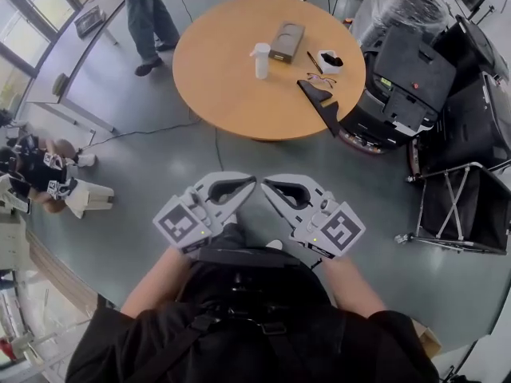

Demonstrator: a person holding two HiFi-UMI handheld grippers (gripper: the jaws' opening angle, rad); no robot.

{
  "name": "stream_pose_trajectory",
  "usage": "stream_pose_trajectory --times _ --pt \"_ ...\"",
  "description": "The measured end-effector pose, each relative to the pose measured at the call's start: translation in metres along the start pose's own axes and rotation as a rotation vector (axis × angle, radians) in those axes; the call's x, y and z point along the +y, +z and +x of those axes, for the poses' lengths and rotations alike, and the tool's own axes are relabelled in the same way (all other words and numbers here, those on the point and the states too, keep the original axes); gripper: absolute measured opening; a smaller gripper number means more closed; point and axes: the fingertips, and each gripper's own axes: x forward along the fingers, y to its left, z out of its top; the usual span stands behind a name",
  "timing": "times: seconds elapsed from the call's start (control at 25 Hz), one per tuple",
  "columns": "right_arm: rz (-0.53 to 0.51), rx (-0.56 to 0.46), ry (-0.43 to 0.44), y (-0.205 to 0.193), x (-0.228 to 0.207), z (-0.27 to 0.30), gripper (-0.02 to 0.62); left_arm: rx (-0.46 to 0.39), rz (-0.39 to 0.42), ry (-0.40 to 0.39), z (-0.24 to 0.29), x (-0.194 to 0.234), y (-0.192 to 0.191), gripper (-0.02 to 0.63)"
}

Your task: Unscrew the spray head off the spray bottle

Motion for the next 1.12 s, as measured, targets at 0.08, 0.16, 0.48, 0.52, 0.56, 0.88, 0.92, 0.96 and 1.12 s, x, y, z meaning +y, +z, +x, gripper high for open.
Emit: stream_pose_trajectory --times 0.08,0.16,0.48,0.52,0.56,0.88,0.92,0.96,1.12 --pt "-0.007 -0.007 -0.005 0.004 -0.010 0.017 0.011 0.002 -0.004 -0.020 -0.004 0.019 0.000 0.003" --pt "-0.016 -0.005 -0.016 0.005 -0.019 0.038 0.011 0.009 0.007 -0.024 -0.010 0.041 0.000 0.003" --pt "-0.029 0.048 -0.073 -0.004 -0.048 0.120 0.011 -0.007 -0.004 -0.064 -0.045 0.127 0.009 0.003" --pt "-0.029 0.051 -0.081 -0.005 -0.051 0.130 0.011 -0.007 -0.004 -0.070 -0.050 0.137 0.009 0.003" --pt "-0.029 0.052 -0.091 -0.005 -0.055 0.139 0.011 -0.007 -0.005 -0.077 -0.054 0.146 0.009 0.003" --pt "-0.030 0.040 -0.168 -0.007 -0.075 0.193 0.011 -0.022 -0.004 -0.147 -0.082 0.198 0.017 0.003" --pt "-0.030 0.040 -0.176 -0.007 -0.076 0.197 0.011 -0.019 -0.002 -0.154 -0.085 0.203 0.017 0.003" --pt "-0.030 0.041 -0.181 -0.007 -0.077 0.202 0.011 -0.014 0.000 -0.159 -0.088 0.207 0.016 0.003" --pt "-0.033 0.048 -0.190 -0.008 -0.079 0.216 0.011 -0.020 -0.003 -0.167 -0.094 0.222 0.016 0.003"
